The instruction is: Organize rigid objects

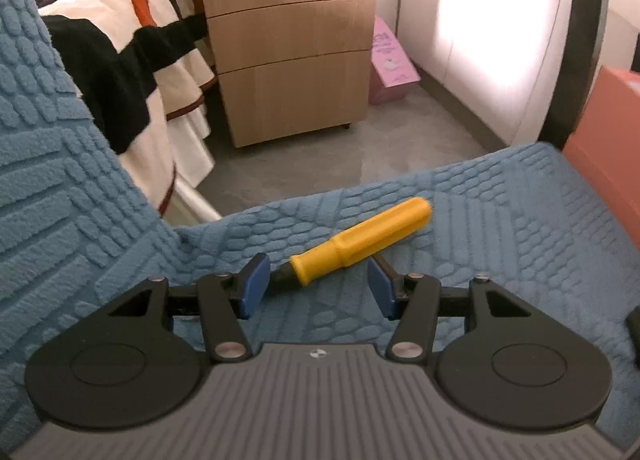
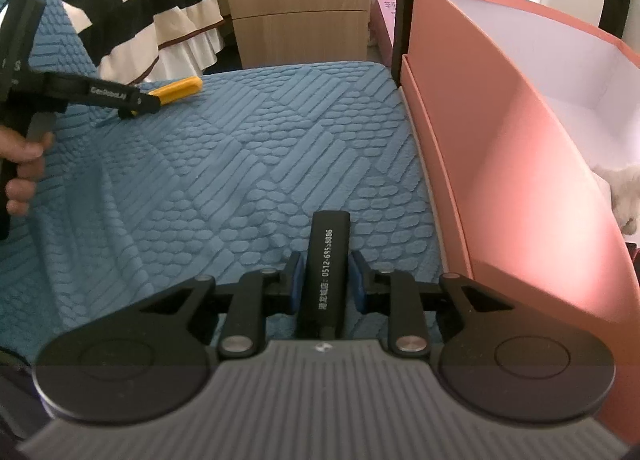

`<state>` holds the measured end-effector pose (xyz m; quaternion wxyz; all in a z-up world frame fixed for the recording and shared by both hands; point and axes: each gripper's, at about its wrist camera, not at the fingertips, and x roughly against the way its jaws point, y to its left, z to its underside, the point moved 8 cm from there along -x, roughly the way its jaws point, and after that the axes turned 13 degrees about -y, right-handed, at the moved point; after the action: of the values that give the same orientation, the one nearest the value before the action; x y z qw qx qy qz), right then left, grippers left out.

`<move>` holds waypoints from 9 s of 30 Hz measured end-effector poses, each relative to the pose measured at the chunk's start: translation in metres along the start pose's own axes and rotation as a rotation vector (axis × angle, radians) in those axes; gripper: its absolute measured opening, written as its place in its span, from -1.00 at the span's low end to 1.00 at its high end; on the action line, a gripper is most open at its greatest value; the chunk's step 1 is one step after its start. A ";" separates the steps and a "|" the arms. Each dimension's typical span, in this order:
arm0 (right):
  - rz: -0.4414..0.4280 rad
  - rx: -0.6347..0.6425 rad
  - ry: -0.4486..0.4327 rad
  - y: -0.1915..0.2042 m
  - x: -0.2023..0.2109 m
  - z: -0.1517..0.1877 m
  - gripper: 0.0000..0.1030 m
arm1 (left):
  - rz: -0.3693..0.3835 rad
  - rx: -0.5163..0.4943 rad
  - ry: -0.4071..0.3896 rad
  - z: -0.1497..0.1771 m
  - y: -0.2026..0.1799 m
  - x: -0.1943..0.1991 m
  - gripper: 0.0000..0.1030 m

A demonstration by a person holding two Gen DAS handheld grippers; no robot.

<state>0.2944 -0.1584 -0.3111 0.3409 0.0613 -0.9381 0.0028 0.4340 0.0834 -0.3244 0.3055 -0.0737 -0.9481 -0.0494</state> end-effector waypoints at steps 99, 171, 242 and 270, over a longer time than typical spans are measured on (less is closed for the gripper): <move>-0.180 0.015 0.048 0.014 0.017 0.014 -0.41 | 0.041 0.486 0.112 0.119 -0.106 0.168 -0.54; -0.259 -0.139 0.092 0.025 0.026 0.007 -0.81 | 0.076 0.506 0.127 0.117 -0.109 0.158 -0.54; -0.227 -0.045 -0.083 -0.042 0.144 -0.088 -0.93 | 0.103 0.453 0.010 -0.024 -0.157 0.219 -0.57; -0.112 -0.118 0.042 -0.050 0.131 0.051 -0.24 | 0.061 0.602 0.021 0.085 -0.135 0.178 -0.27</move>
<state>0.1678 -0.2256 -0.2682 0.3630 0.0933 -0.9244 -0.0704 0.2195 -0.0181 -0.2949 0.3249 -0.0074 -0.9141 0.2423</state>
